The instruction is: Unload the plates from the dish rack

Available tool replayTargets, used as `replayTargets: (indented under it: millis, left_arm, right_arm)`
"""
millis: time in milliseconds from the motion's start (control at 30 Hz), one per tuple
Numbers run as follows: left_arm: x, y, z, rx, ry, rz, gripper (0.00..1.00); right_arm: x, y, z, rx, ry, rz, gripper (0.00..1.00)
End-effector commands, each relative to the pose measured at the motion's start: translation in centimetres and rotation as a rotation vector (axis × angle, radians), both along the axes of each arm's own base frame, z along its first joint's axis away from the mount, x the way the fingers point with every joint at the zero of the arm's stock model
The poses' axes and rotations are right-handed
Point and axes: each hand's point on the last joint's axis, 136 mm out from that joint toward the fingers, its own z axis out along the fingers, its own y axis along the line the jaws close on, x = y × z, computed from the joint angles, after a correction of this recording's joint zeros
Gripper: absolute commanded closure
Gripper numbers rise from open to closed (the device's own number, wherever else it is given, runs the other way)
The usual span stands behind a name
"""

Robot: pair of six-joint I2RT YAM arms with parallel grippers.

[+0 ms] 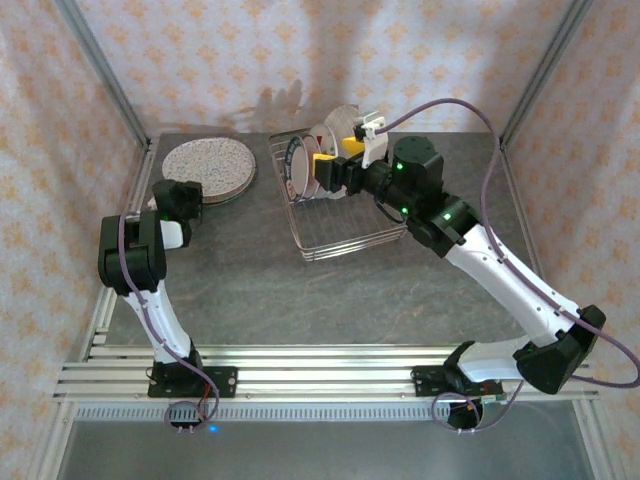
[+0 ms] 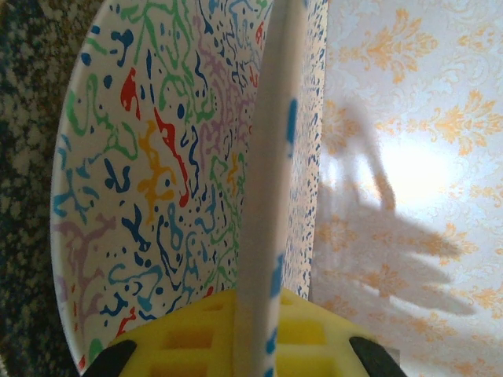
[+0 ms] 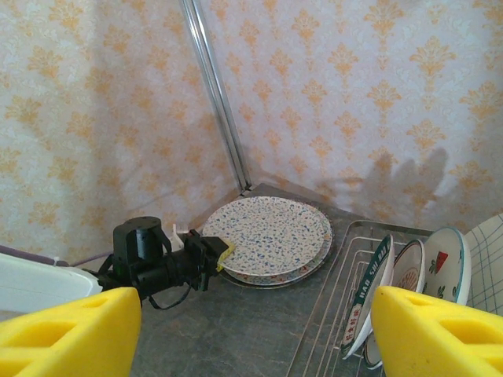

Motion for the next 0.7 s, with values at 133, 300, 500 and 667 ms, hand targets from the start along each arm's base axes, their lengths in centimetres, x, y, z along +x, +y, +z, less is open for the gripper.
replayTargets:
  millis: [133, 300, 500, 667]
  left_arm:
    - [1.6, 0.7, 2.1, 0.013, -0.051, -0.012, 1.0]
    - [1.4, 0.8, 1.6, 0.009, -0.031, -0.003, 1.0]
    - [1.6, 0.7, 1.2, 0.002, -0.014, -0.015, 1.0]
    - [1.7, 0.7, 0.9, 0.004, 0.0, -0.021, 1.0]
  right_arm:
    - [-0.2, 0.0, 1.9, 0.027, -0.027, -0.003, 0.23]
    - [-0.3, 0.0, 1.8, 0.024, -0.026, -0.002, 0.23]
    - [-0.3, -0.2, 1.9, 0.024, -0.025, -0.007, 0.23]
    - [-0.4, -0.2, 1.9, 0.023, -0.024, -0.008, 0.23]
